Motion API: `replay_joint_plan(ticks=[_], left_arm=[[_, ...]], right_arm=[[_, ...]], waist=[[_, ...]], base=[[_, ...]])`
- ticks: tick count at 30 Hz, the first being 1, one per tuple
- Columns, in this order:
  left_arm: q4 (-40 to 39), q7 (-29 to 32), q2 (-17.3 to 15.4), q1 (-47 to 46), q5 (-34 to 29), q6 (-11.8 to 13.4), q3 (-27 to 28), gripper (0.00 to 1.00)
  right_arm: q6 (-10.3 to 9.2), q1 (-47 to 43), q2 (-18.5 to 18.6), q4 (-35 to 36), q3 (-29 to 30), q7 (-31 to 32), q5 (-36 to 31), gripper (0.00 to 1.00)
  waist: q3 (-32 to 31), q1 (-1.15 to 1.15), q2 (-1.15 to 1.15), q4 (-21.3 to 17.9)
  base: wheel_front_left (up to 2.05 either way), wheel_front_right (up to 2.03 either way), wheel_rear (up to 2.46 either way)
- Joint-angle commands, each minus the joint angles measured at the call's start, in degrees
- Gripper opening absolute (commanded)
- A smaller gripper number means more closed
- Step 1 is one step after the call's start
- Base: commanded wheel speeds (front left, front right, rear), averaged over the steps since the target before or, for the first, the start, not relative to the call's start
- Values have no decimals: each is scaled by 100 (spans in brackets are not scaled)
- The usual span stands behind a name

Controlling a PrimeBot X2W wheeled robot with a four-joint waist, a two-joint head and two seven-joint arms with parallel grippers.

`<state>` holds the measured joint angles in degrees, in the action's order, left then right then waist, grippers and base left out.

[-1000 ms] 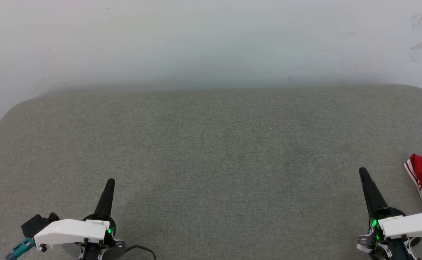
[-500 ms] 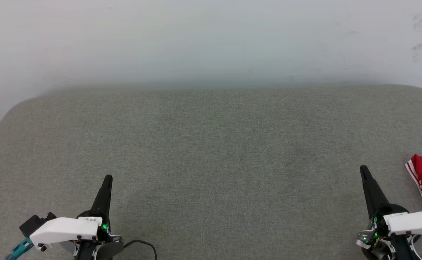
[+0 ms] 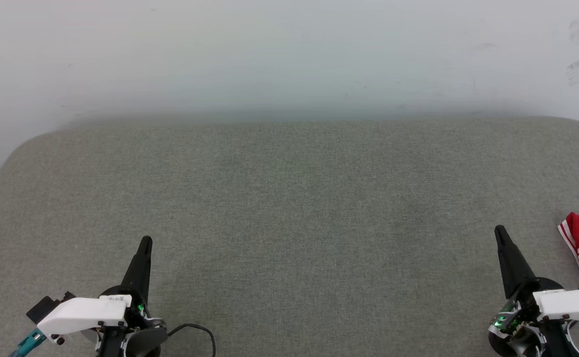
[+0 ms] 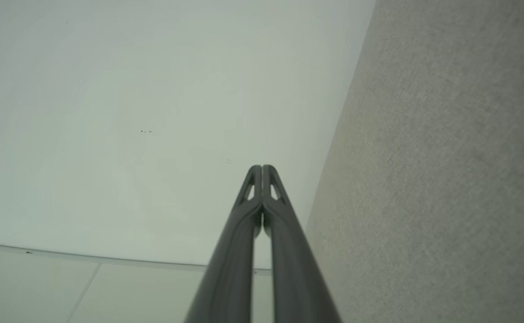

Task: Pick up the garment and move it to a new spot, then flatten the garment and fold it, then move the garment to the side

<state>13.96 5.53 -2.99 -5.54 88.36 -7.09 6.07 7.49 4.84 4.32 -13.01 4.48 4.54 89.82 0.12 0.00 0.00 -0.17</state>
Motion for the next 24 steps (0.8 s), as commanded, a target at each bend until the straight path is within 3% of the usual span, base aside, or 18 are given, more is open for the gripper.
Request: replay_joint_plan(ticks=[1, 9, 24], left_arm=[[3, 48, 9, -79, 130, -42, 29, 0], [18, 128, 18, -100, 436, -53, 67, 0], [15, 121, 17, -91, 408, -52, 62, 0]], right_arm=[[0, 126, -16, -29, 14, 28, 131, 0], [0, 171, -26, -114, 36, 68, 433, 0], [0, 165, -48, -109, 66, 103, 365, 0]], waist=[[1, 0, 0, 3], [6, 0, 0, 17], [6, 0, 0, 17]], base=[[0, 0, 0], [0, 0, 0], [0, 0, 0]])
